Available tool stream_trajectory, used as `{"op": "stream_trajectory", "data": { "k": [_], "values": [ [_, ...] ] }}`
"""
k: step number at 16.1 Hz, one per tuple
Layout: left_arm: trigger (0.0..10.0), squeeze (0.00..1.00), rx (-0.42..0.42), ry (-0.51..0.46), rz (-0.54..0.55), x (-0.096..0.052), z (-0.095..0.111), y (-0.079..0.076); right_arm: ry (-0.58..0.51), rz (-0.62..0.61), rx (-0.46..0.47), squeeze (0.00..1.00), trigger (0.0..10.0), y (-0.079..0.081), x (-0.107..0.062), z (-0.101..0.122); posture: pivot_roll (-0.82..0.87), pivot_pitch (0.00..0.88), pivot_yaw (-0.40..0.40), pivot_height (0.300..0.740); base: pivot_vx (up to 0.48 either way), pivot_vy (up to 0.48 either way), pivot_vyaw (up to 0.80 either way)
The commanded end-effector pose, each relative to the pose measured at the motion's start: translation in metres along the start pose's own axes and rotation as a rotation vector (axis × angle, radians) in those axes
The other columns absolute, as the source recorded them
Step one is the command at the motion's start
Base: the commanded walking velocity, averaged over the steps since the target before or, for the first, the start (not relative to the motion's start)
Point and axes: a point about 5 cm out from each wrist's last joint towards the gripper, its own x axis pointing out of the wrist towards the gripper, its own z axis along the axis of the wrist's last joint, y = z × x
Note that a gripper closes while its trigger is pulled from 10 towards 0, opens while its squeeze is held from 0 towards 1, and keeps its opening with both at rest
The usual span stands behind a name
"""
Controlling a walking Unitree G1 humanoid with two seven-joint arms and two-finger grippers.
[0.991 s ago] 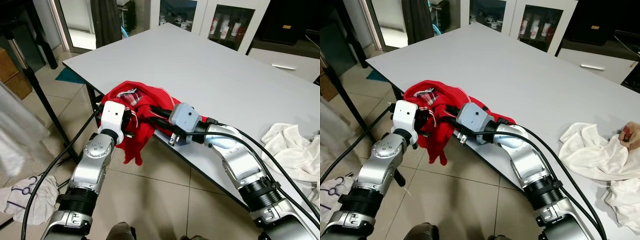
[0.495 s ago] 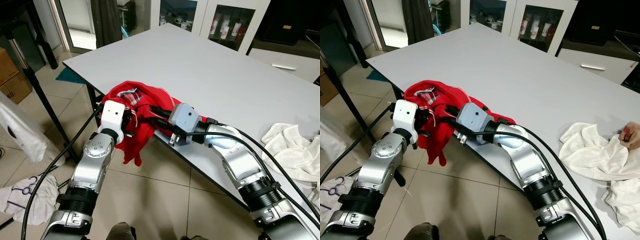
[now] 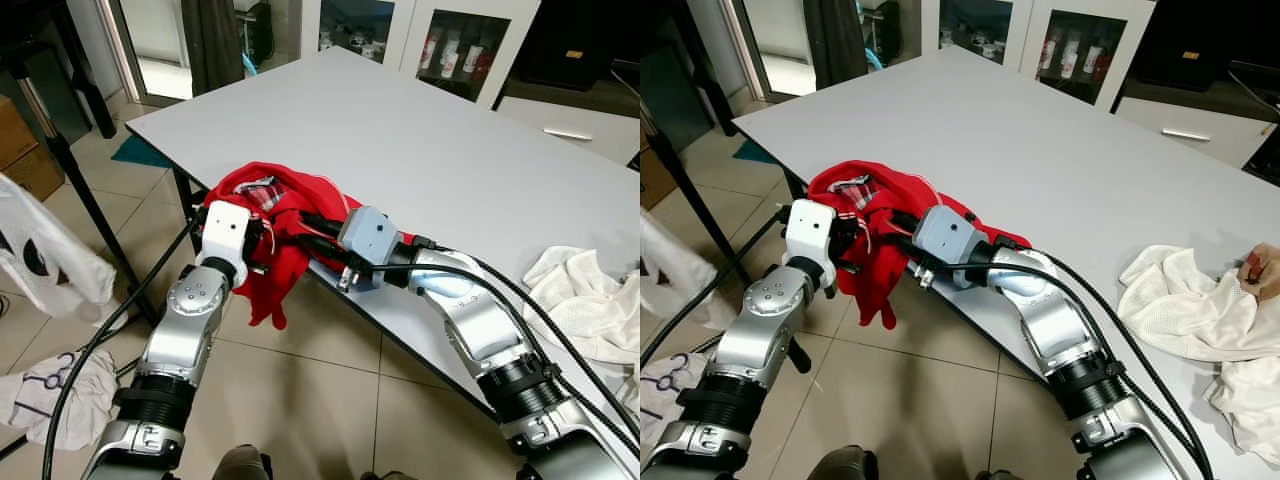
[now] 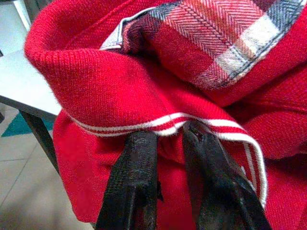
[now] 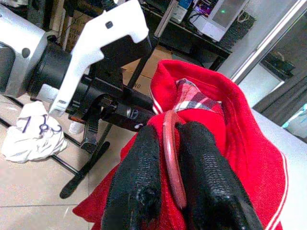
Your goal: Hang hanger
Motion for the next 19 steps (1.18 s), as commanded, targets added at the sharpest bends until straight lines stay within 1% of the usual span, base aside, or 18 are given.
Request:
{"op": "stream_trajectory", "data": {
  "k": [1, 10, 11, 12, 14, 15, 16, 17, 18, 19],
  "values": [
    [10.0, 0.0, 0.009, -0.017, -0.013, 0.002, 0.004, -0.002, -0.009, -0.008, 0.002, 0.0, 10.0, -0.003, -0.002, 0.002, 0.09, 0.028, -0.032, 0.74, 0.0, 0.0, 0.0],
    [10.0, 0.0, 0.009, -0.017, -0.013, 0.002, 0.004, -0.002, -0.009, -0.008, 0.002, 0.0, 10.0, -0.003, -0.002, 0.002, 0.09, 0.028, -0.032, 0.74, 0.0, 0.0, 0.0],
    [10.0, 0.0, 0.009, -0.017, -0.012, 0.002, 0.004, -0.002, -0.009, -0.007, 0.003, 0.0, 10.0, -0.003, -0.002, 0.002, 0.09, 0.0, 0.0, 0.74, 0.0, 0.0, 0.0],
    [10.0, 0.0, 0.058, -0.115, -0.133, -0.012, 0.01, -0.009, 0.012, -0.072, 0.047, 0.68, 10.0, -0.006, -0.004, -0.008, 0.11, 0.0, 0.0, 0.74, 0.0, 0.0, 0.0],
    [10.0, 0.0, 0.078, -0.154, -0.187, -0.019, 0.012, -0.012, 0.021, -0.104, 0.067, 0.63, 10.0, -0.008, -0.004, -0.013, 0.11, 0.0, 0.0, 0.74, 0.0, 0.0, 0.0],
    [10.0, 0.0, 0.077, -0.153, -0.185, -0.019, 0.012, -0.012, 0.021, -0.107, 0.069, 0.6, 10.0, -0.009, -0.004, -0.013, 0.11, 0.0, 0.0, 0.74, 0.0, 0.0, 0.0],
    [10.0, 0.0, 0.076, -0.154, -0.183, -0.019, 0.012, -0.012, 0.016, -0.108, 0.078, 0.67, 10.0, -0.009, -0.004, -0.012, 0.11, 0.0, 0.0, 0.74, 0.0, 0.0, 0.0],
    [10.0, 0.0, 0.076, -0.158, -0.185, -0.019, 0.012, -0.012, 0.015, -0.109, 0.079, 0.91, 10.0, -0.009, -0.004, -0.013, 0.11, 0.0, 0.0, 0.74, 0.0, 0.0, 0.0],
    [10.0, 0.0, 0.077, -0.16, -0.188, -0.02, 0.012, -0.012, 0.015, -0.112, 0.078, 0.79, 10.0, -0.01, -0.003, -0.013, 0.11, 0.0, 0.0, 0.74, 0.0, 0.0, 0.0],
    [10.0, 0.0, 0.077, -0.161, -0.189, -0.021, 0.012, -0.012, 0.015, -0.114, 0.078, 0.79, 10.0, -0.01, -0.003, -0.013, 0.11, 0.0, 0.0, 0.74, 0.0, 0.0, 0.0]
  ]
}}
